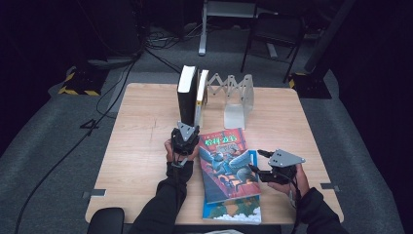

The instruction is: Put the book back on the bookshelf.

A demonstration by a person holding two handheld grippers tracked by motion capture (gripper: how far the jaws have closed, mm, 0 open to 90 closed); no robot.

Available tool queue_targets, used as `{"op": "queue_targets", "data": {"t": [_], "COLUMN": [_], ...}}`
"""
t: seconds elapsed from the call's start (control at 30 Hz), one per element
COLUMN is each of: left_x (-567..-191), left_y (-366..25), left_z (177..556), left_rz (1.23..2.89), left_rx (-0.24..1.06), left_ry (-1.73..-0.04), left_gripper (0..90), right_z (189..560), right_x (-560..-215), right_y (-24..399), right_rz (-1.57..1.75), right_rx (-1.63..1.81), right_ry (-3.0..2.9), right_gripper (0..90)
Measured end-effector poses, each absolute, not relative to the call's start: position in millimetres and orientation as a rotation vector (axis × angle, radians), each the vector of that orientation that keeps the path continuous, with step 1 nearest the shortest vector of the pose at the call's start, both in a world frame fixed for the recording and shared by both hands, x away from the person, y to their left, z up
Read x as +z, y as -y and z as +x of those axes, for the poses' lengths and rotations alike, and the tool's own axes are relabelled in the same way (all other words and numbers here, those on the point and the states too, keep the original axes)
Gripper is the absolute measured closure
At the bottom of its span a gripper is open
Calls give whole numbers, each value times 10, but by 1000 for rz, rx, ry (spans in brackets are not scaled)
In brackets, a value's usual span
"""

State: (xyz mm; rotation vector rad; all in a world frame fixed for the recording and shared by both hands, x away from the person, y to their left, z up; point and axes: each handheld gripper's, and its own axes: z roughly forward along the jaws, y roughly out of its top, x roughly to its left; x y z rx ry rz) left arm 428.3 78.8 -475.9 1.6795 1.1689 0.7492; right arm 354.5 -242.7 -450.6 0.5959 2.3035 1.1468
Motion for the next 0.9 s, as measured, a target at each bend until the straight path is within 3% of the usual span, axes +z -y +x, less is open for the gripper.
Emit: {"op": "queue_targets", "data": {"t": [0.57, 0.9], "left_x": [-4749, -4799], "left_y": [-765, -807], "left_z": [4527, 4470], "left_rz": [1656, 1654], "left_rx": [768, 730], "left_ry": [-1227, -1225], "left_gripper": [750, 757], "right_z": [3557, 3557], "right_x": [-4515, -4516], "right_y": [2428, 2434], "right_rz": [597, 598], "right_rx": [1146, 1148], "right_ry": [-2306, -2305], "right_gripper": [381, 381]}}
